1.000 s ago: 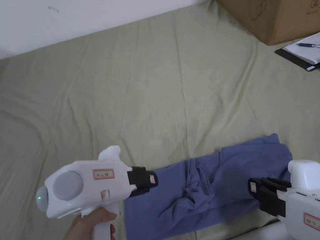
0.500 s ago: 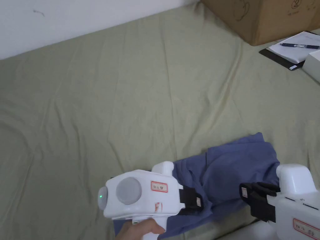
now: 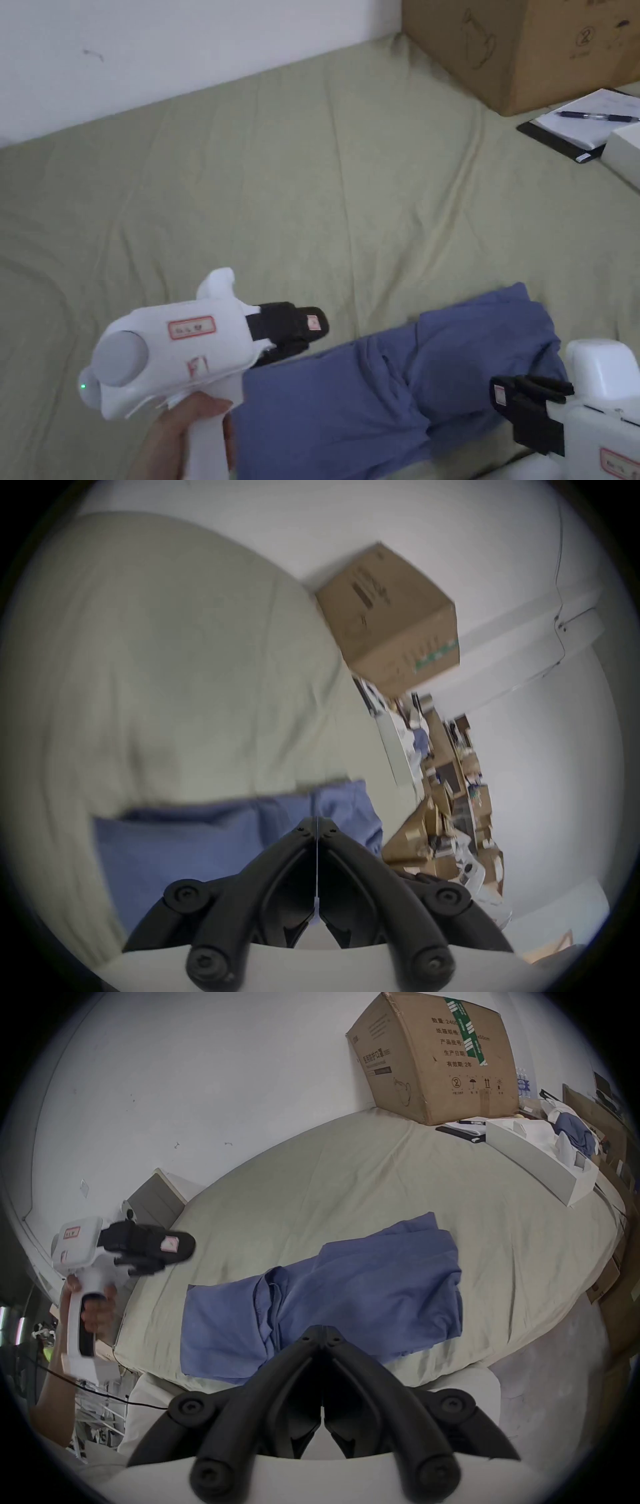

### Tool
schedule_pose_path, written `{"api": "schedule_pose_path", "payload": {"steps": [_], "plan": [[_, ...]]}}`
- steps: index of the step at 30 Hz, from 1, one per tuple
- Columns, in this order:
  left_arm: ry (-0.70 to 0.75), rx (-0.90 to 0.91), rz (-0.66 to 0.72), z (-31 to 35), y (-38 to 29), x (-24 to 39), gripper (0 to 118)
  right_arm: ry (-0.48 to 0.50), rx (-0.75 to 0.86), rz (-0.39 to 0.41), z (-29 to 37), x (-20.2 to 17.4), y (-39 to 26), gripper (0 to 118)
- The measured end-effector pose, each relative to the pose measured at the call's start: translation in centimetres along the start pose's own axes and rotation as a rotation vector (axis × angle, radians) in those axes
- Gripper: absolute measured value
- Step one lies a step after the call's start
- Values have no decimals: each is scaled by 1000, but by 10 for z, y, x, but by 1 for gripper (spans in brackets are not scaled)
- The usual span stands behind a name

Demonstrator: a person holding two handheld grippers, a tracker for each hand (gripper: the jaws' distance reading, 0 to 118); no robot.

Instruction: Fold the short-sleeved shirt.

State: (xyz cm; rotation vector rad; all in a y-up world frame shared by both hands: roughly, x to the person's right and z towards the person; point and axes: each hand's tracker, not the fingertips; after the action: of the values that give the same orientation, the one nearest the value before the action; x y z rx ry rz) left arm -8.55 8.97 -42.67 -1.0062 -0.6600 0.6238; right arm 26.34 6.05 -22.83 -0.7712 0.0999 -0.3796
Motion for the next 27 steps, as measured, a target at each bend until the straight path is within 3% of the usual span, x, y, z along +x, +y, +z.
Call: {"api": "schedule_pose_path", "payload": {"steps": [4,8,12,13,15,16,17,23,27], "plan": [[83,56,-80,37,22,-19,1,20,-15,43,-4,-13,-1,0],[72,-28,-68,61,20,-51,1,37,-34,71,-6,-25,-2,0],[-35,-165,-41,72,-6,-89,5,40,-53,89,-11,-30,-3,0],[-51,-187,-25,72,-14,-97,19,37,-58,93,-12,-32,-3,0],[-37,-207,-20,70,-27,-111,84,26,-67,101,-13,-34,-2,0],[-28,-215,-19,68,-34,-119,105,24,-70,103,-14,-35,-2,0],[-12,-227,-11,64,-39,-126,115,23,-74,105,-14,-36,-1,0],[-55,-200,160,35,-47,-155,115,-3,-90,121,-19,-43,3,0],[-163,-194,158,18,-40,-160,115,-9,-92,129,-22,-49,10,0]]}}
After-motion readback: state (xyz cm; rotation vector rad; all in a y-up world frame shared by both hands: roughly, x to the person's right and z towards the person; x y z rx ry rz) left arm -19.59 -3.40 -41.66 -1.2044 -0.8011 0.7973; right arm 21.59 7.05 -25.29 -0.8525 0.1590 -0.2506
